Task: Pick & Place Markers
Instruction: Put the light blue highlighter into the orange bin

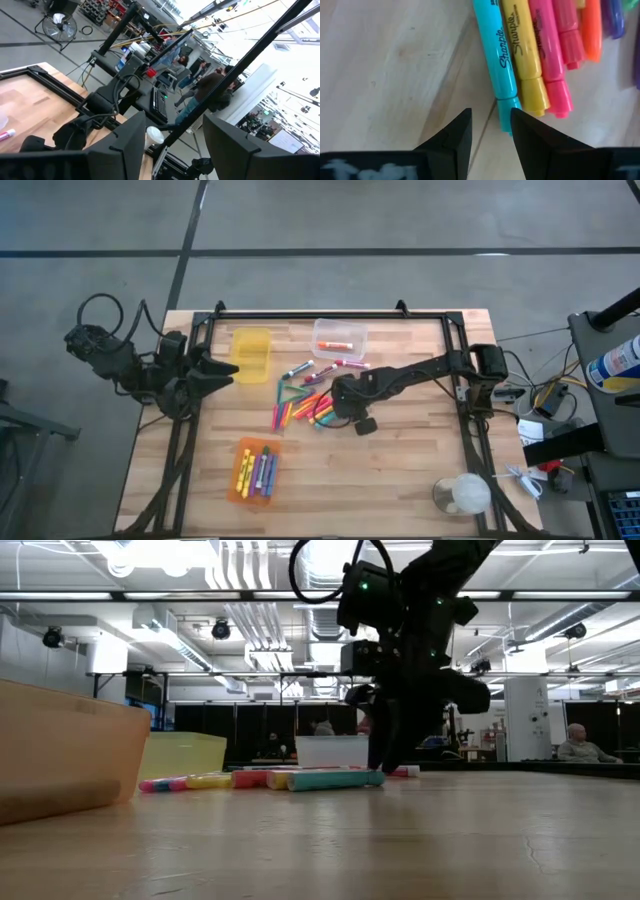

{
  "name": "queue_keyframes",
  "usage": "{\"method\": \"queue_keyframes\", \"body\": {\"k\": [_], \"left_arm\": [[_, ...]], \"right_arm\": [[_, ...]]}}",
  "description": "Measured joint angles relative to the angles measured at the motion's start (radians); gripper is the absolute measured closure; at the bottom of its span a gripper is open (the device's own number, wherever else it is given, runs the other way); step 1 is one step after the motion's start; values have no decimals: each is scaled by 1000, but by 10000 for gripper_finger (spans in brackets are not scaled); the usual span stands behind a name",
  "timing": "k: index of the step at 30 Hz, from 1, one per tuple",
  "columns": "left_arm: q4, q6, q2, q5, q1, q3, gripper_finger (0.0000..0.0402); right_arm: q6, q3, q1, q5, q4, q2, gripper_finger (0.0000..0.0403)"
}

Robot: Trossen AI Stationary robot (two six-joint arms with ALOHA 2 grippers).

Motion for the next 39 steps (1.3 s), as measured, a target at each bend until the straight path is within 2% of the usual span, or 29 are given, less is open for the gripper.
{"method": "queue_keyframes", "body": {"k": [12, 16, 22, 35, 39], "left_arm": [[0, -11, 0, -11, 0, 0, 209], [0, -23, 0, -13, 0, 0, 209], [0, -36, 0, -13, 0, 0, 209], [0, -72, 8, -14, 0, 0, 209], [-1, -65, 8, -14, 0, -1, 209]], "right_arm": [[-2, -39, 0, 16, 109, 1, 275], [-1, -4, 11, 31, 99, -1, 275], [-78, 24, 14, 27, 172, 1, 275], [-70, 31, 20, 24, 180, 122, 275], [-2, 30, 21, 20, 178, 123, 286]]}}
